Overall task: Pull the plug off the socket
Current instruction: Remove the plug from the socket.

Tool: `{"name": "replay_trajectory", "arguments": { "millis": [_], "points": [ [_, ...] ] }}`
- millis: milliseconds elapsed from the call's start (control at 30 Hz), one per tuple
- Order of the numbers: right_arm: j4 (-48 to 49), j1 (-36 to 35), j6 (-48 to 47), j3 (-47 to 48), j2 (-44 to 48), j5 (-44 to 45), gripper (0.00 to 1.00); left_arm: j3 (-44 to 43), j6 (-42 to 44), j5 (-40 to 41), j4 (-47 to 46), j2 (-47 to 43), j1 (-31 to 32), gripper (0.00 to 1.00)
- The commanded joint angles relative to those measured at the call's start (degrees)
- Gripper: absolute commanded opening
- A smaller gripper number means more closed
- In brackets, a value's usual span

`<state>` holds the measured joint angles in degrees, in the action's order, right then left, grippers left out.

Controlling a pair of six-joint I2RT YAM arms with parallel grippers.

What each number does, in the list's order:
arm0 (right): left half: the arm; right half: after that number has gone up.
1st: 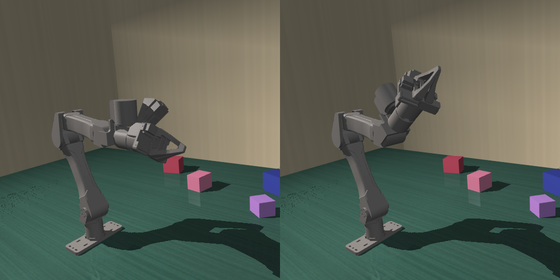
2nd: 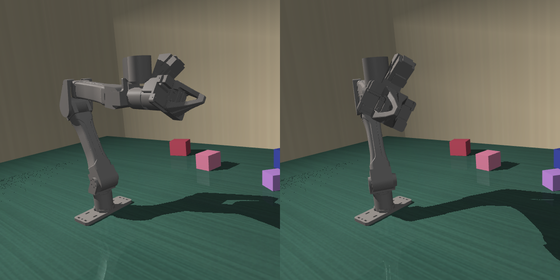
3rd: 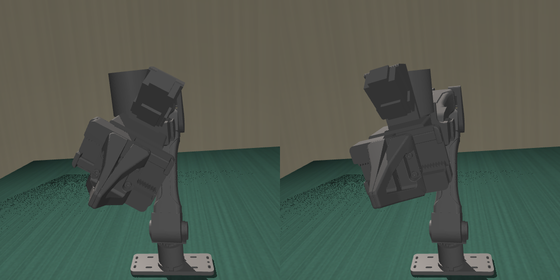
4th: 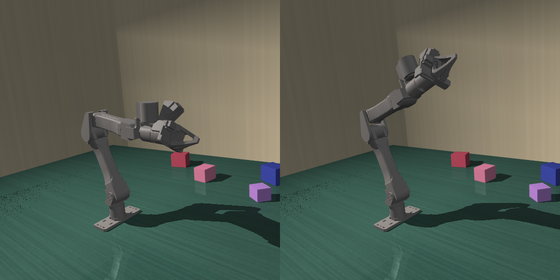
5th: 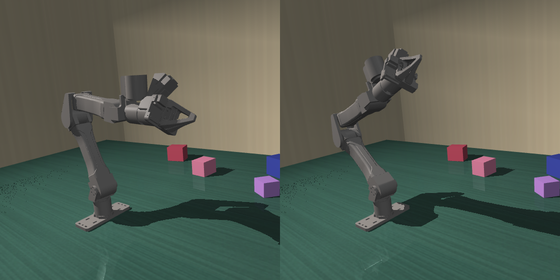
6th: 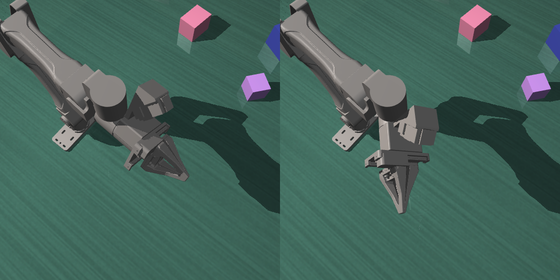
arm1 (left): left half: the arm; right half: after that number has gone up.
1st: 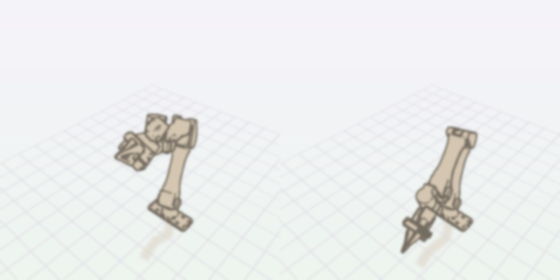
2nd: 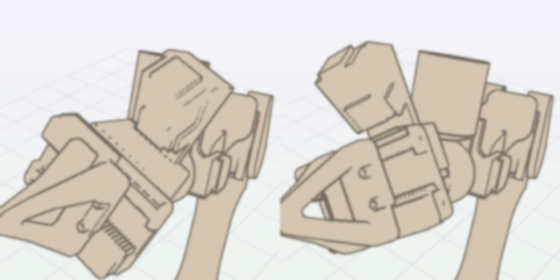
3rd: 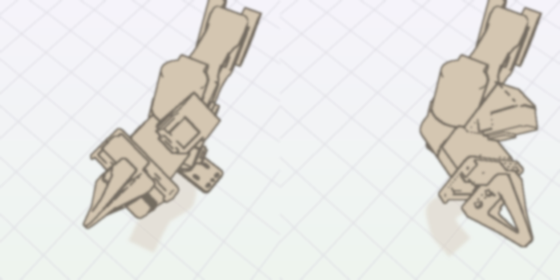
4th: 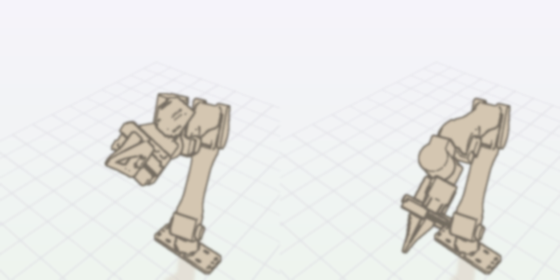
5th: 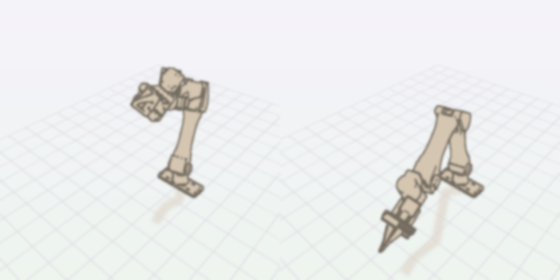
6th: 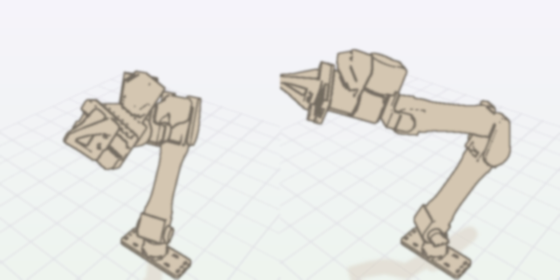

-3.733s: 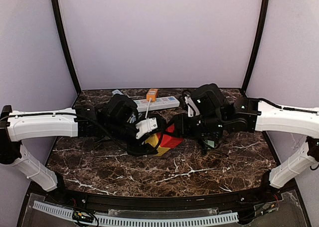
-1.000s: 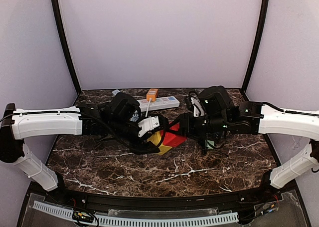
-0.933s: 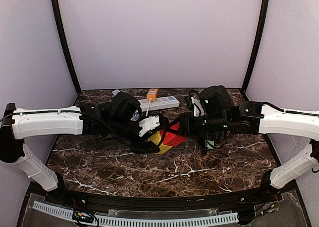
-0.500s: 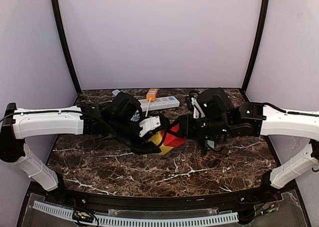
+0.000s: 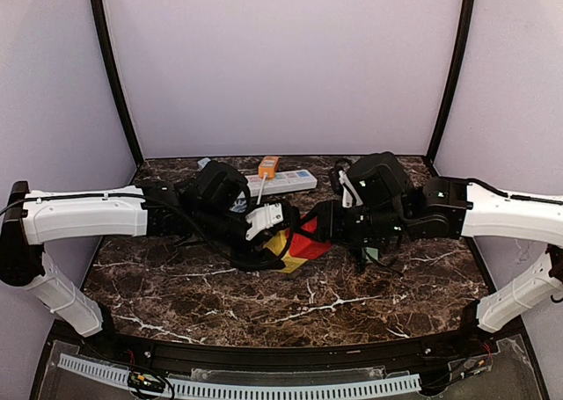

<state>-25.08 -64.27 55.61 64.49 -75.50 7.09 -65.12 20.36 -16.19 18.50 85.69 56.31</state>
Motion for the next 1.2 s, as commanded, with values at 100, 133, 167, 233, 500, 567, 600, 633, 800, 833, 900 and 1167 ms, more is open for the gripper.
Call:
{"name": "replay_trajectory", "arguments": {
  "millis": [100, 133, 167, 233, 500, 567, 600, 633, 800, 833, 900, 1167],
  "points": [
    [-1.0, 4.1, -3.2, 2.3, 1.8, -6.4, 0.00, 1.2, 1.3, 2.5, 4.5, -1.8, 1.3, 0.01],
    [-1.0, 4.9, -3.6, 2.4, 1.6, -6.8, 0.00, 1.5, 1.7, 2.2, 4.4, -2.1, 2.0, 0.01],
    [-1.0, 5.5, -3.9, 2.4, 1.6, -7.6, 0.00, 1.7, 1.8, 2.1, 4.2, -2.3, 2.2, 0.01],
    [-0.7, 6.7, -4.5, 2.3, 1.6, -9.4, 0.00, 2.0, 2.2, 2.0, 4.1, -2.6, 2.8, 0.01],
    [0.2, 8.4, -5.1, 1.9, 2.0, -11.3, 0.00, 2.3, 2.5, 3.0, 3.9, -3.3, 3.3, 0.01],
    [0.7, 8.4, -4.9, 1.3, 2.3, -11.5, 0.00, 2.2, 1.7, 4.4, 3.7, -3.3, 3.2, 0.01],
    [0.8, 8.3, -4.8, 0.9, 2.5, -11.4, 0.00, 2.0, 1.2, 5.0, 3.7, -3.2, 3.1, 0.01],
    [0.7, 8.1, -4.6, 0.6, 2.8, -11.0, 0.00, 1.9, 0.9, 5.2, 3.8, -3.0, 2.9, 0.01],
    [0.7, 6.0, -4.2, -0.1, 4.3, -7.5, 0.00, 0.1, -1.7, 2.6, 4.5, -1.9, 0.3, 0.01],
    [0.3, 5.4, -4.2, 0.1, 4.3, -7.3, 0.00, 0.0, -2.0, 2.3, 4.5, -1.8, -0.4, 0.01],
    [-0.3, 4.5, -4.4, 0.6, 4.3, -5.1, 0.00, -0.3, -2.8, 1.5, 4.5, -1.7, -1.4, 0.01],
    [-1.1, 2.6, -4.1, 1.5, 3.7, -3.2, 0.00, -0.8, -3.7, 1.1, 4.7, -1.3, -3.2, 0.01]
  ]
}}
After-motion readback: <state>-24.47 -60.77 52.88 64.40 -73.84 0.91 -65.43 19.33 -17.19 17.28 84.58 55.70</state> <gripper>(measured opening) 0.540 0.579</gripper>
